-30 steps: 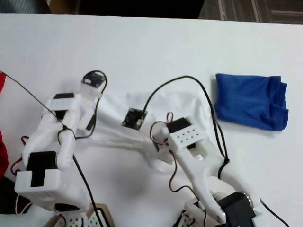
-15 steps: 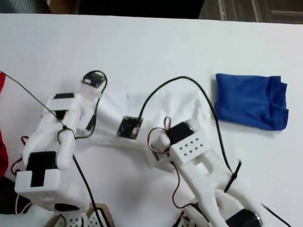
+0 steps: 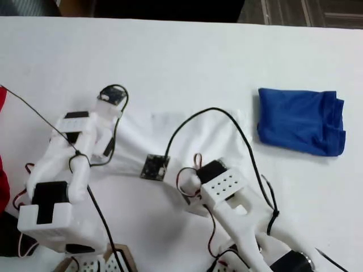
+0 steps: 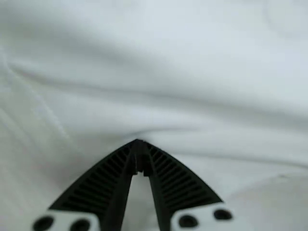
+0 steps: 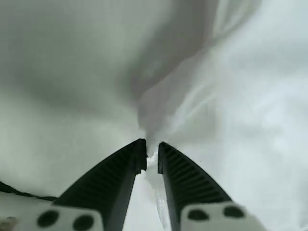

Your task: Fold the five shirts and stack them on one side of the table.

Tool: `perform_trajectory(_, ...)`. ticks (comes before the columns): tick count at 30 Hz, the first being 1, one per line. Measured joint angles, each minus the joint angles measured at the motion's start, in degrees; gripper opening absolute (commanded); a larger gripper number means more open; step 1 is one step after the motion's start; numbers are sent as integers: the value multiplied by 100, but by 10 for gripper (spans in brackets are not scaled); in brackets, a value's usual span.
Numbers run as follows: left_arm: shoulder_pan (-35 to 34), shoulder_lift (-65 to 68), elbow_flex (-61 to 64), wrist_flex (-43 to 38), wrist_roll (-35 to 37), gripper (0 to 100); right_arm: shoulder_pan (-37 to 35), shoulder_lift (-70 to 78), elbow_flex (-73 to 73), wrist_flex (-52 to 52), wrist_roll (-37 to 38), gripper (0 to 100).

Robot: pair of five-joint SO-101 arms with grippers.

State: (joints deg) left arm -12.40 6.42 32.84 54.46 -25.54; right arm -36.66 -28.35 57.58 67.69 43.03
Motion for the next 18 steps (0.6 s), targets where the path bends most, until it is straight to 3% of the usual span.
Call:
perform_trajectory(3,0,0,0,0,0,26,0,0,-53,334,0,303)
perform_trajectory(9,0,0,0,0,0,26,-9,0,-229,738,0,316)
perform_trajectory(18,0,0,0,0,0,26,-18,0,642,-193,0,316)
